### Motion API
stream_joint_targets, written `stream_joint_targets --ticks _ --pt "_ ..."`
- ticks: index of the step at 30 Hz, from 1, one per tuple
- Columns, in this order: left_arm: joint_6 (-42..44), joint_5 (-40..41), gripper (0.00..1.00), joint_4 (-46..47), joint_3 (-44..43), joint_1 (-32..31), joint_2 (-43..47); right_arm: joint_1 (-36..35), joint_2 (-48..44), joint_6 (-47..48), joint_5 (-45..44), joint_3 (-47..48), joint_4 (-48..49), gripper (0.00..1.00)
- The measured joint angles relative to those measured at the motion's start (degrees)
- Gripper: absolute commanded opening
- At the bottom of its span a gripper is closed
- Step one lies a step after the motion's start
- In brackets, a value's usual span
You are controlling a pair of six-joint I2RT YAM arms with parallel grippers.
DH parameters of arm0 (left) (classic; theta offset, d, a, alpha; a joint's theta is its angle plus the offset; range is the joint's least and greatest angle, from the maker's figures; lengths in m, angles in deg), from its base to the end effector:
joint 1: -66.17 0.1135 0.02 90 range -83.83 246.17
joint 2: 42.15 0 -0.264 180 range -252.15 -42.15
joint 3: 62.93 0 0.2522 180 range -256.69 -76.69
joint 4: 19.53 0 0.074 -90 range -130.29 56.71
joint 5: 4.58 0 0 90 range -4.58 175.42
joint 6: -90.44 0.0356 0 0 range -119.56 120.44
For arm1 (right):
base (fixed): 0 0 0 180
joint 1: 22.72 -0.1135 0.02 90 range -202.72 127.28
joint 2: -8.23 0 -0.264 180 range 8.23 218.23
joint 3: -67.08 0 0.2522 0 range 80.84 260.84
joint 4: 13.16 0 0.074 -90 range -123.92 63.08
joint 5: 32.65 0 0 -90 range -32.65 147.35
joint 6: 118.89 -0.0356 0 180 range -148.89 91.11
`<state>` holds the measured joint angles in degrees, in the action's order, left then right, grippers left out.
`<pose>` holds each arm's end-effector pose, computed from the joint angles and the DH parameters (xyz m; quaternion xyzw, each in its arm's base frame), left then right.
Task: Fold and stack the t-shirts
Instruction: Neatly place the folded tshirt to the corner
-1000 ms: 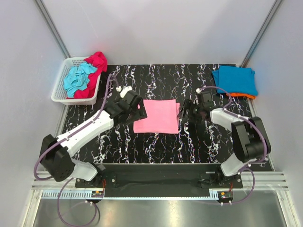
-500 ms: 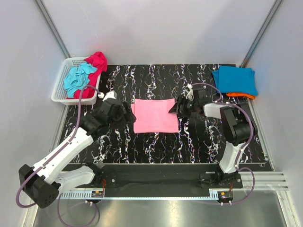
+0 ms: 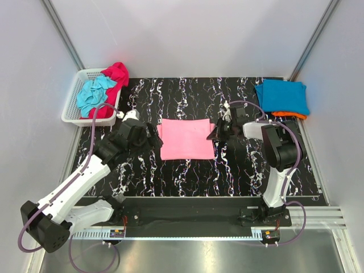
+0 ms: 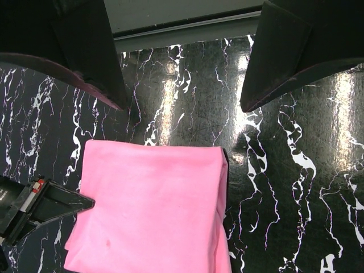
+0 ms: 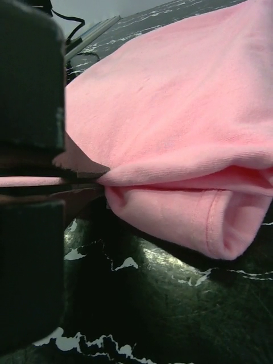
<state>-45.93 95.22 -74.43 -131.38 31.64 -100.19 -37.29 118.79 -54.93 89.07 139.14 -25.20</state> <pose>0.1732 -0.1118 0.3066 -0.1276 0.9105 -0.1901 0.3444 0.3596 0.1128 0.1232 -0.0013 0.9101 0.3539 0.2153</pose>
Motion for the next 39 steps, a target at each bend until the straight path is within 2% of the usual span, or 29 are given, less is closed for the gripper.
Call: stream_joint_targets --ticks 7,14,21,27,34,39 --pt "0.0 -0.2 0.88 -1.4 0.0 0.4 1.9 0.0 1.0 2.8 -2.5 5.6 -7.3 0.0" --pt "0.0 -0.2 0.88 -2.8 0.0 0.8 2.7 -0.1 1.0 9.6 -15.9 19.5 -20.8 0.0" --pt "0.1 -0.2 0.88 -3.0 0.0 1.2 2.7 1.2 1.6 15.4 -28.7 33.3 -29.3 0.0" --pt "0.4 -0.4 0.89 -3.4 0.1 1.5 2.5 7.0 5.5 17.3 -36.7 43.2 -32.7 0.0" --pt "1.6 -0.6 0.89 -3.4 0.1 1.7 -1.0 16.3 12.9 18.8 -40.5 55.1 -36.2 0.0" --pt "2.7 -1.0 0.89 -3.4 -0.7 1.8 -5.8 21.0 19.5 20.6 -42.5 69.4 -40.3 0.0"
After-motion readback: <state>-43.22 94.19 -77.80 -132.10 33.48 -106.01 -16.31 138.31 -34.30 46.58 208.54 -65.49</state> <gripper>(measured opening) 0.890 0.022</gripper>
